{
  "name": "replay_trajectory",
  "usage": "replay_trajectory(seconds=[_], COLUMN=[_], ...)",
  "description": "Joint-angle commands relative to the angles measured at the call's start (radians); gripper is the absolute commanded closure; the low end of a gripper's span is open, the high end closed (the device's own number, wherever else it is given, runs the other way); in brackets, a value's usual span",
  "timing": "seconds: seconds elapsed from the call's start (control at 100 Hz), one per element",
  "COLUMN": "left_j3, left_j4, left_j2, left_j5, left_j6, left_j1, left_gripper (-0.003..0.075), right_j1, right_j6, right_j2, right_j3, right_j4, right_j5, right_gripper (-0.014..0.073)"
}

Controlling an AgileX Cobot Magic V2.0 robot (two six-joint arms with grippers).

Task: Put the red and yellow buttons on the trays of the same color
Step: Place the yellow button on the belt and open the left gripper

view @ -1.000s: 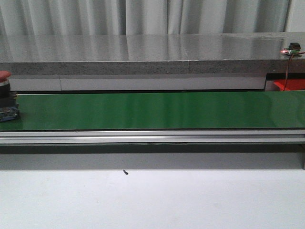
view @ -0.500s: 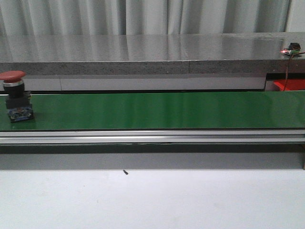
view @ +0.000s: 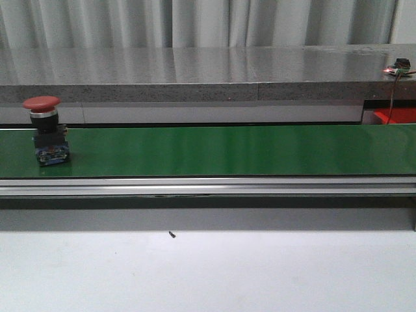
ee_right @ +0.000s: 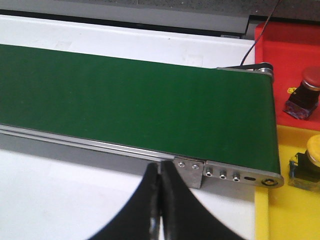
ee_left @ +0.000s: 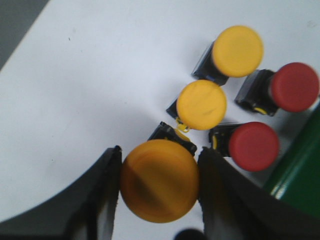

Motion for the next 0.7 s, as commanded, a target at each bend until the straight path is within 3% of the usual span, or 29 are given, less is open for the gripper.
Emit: replay_trajectory(seconds=[0.0,0.38,0.69], left_j3=[-0.034,-0.029,-0.024], left_j4=[-0.02,-0.022,-0.022], left_j2=[-0.101,-0.146,-0.079], left_j5=[-0.015,-0.003,0.008], left_j6=[-0.001,-0.001,-0.001], left_j1=[-0.035,-0.232,-0.315], left_gripper=[0.0563,0.0563,0.0561], right_j1=[0.003,0.003,0.003], right_j6=[-0.007,-0.007,-0.007], right_j2=[0.0,0.0,0.0], right_j3=[-0.026,-0.026,-0.026], right_j4=[0.008,0.008,0.008], right_j5=[-0.056,-0.056,-0.056], right_gripper=[0.0662,0.0662,0.0662])
